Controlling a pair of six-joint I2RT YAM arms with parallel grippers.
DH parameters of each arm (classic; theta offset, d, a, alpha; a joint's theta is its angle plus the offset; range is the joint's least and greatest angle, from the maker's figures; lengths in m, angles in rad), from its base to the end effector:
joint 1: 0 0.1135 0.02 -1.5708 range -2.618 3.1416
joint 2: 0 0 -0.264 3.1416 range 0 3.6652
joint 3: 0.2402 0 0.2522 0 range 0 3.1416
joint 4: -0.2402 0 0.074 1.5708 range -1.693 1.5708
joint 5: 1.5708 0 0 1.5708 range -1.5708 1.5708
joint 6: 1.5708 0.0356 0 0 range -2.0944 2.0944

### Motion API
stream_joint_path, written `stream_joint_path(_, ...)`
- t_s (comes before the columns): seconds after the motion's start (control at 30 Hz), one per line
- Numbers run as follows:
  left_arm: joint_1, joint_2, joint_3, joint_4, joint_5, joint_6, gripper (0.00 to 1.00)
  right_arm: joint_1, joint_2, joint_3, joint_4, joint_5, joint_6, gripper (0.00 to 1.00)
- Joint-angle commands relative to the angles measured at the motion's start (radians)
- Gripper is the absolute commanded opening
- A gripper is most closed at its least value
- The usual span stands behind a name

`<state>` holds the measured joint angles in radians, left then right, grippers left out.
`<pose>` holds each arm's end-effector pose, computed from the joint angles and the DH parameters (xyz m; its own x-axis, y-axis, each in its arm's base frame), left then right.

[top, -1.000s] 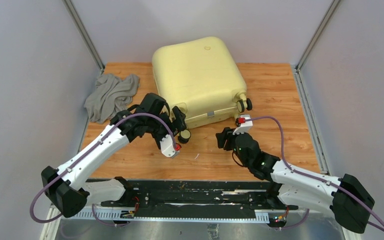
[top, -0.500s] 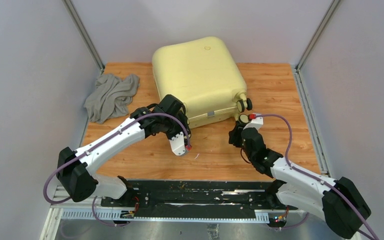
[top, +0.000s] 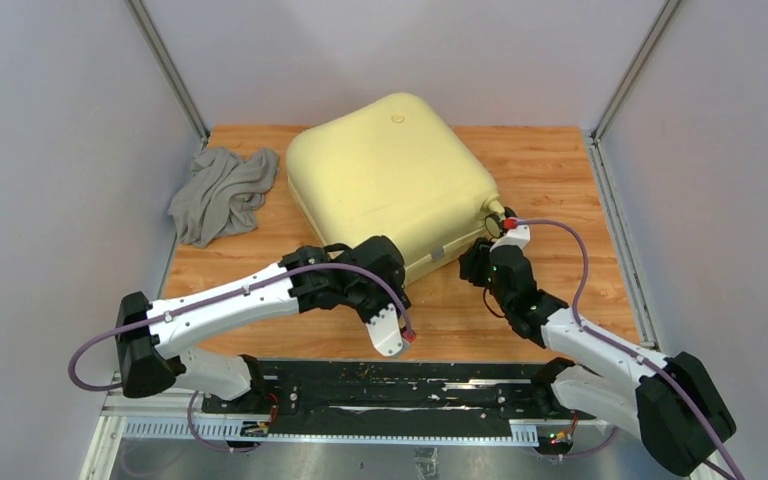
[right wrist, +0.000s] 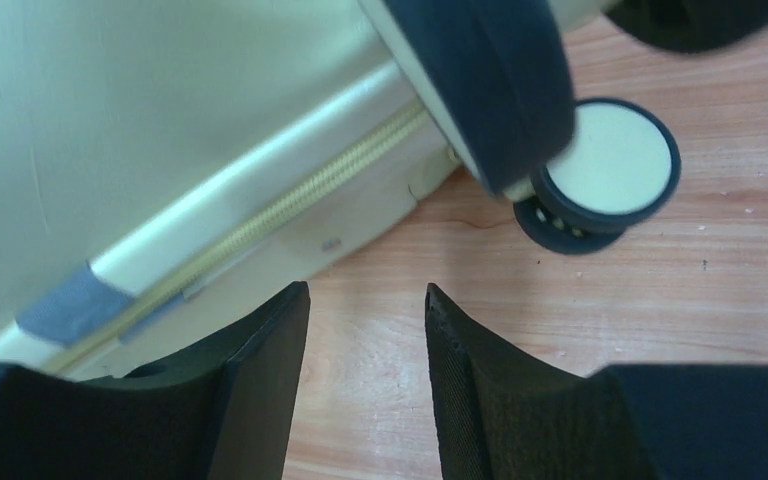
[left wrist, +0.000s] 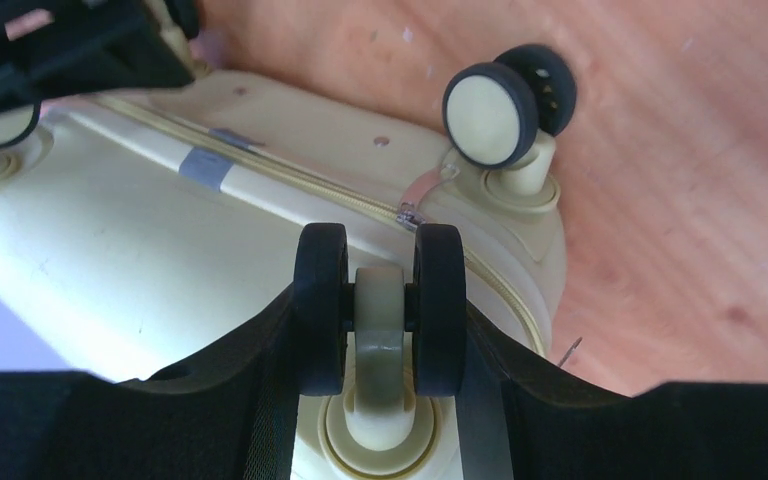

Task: Pack the luggage
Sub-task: Zip the luggage at the center of the board.

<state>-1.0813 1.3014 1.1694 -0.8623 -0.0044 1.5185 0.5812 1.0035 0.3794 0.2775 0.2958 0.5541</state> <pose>0.1225 -0.2296 0.3033 0.8596 0.5103 -0.0248 0.4397 -0.7142 0.5445 0.1842 0.1086 0.2050 -0.3972 0.3413 -0.8519 -0.1023 0.9060 0.4107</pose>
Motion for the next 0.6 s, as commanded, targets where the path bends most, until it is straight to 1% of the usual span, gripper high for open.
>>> stream_joint_path(0.0, -0.112, 0.037, 0.115, -0.054, 0.111, -0.173, 0.0, -0.017, -0.018, -0.029, 0.026, -0.006, -0.007, 0.5)
stream_joint_path(0.1, -0.118, 0.121, 0.197, -0.051, 0.092, -0.211, 0.0, -0.036, 0.056, 0.008, 0.083, -0.052, -0.034, 0.5)
stream_joint_path(0.2, -0.117, 0.225, 0.294, -0.051, 0.009, -0.258, 0.0, -0.075, 0.171, 0.09, 0.148, -0.122, -0.073, 0.51)
stream_joint_path(0.27, -0.106, 0.268, 0.348, -0.05, -0.029, -0.261, 0.0, -0.105, 0.257, 0.167, 0.181, -0.177, -0.098, 0.51)
stream_joint_path(0.4, -0.058, 0.334, 0.445, -0.049, -0.026, -0.274, 0.0, -0.151, 0.383, 0.298, 0.241, -0.315, -0.159, 0.52)
stream_joint_path(0.5, 0.0, 0.374, 0.482, -0.047, -0.039, -0.265, 0.0, -0.19, 0.383, 0.302, 0.256, -0.436, -0.185, 0.55)
stream_joint_path(0.57, 0.057, 0.383, 0.504, -0.047, -0.019, -0.268, 0.0, -0.217, 0.33, 0.21, 0.306, -0.528, -0.183, 0.58)
